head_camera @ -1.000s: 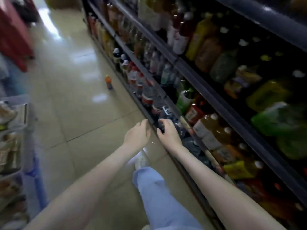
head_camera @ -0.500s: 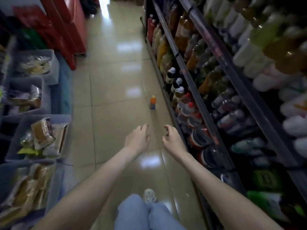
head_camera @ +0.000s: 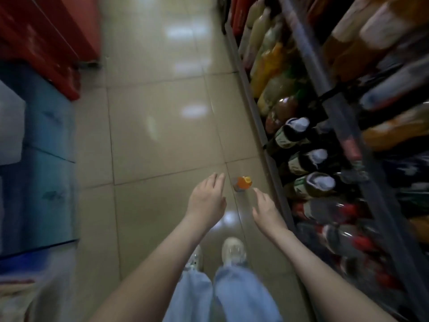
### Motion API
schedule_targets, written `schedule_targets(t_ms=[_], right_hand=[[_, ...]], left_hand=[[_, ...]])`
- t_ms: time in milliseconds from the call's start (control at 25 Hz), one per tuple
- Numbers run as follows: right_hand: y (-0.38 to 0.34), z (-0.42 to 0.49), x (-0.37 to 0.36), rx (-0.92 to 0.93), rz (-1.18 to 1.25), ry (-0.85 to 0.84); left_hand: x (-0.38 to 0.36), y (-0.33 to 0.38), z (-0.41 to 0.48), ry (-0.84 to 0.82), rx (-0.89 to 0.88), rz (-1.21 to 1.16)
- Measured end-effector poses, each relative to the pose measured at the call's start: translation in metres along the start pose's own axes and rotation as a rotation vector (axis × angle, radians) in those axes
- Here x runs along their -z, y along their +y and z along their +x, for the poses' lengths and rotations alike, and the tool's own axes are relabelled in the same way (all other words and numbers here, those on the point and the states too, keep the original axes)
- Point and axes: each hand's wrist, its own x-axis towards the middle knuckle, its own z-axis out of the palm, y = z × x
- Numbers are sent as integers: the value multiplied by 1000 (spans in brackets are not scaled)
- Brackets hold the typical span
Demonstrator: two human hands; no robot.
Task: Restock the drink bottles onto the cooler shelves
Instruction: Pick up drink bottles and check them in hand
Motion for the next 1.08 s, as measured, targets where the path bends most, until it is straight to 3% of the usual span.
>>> schedule_targets(t_ms=[160, 280, 480, 600, 760, 960, 1080], right_hand=[[52, 163, -97, -58, -221, 27], [93, 246, -154, -129, -327, 24], [109, 251, -159, 4, -375, 35], [82, 186, -108, 91, -144, 94], [38, 50, 10, 79, 126, 233], [5, -113, 150, -165, 517, 424], [-7, -217, 197, -318, 719, 655]], left_hand=[[-136, -68, 83, -171, 21, -10], [-217, -102, 110, -170, 80, -111], [-245, -96, 127, -211, 136, -172], [-201, -59, 121, -362, 84, -319], [-103, 10, 97, -612, -163, -213], [51, 139, 73, -589, -515, -198], [136, 225, 30, -607, -690, -49]])
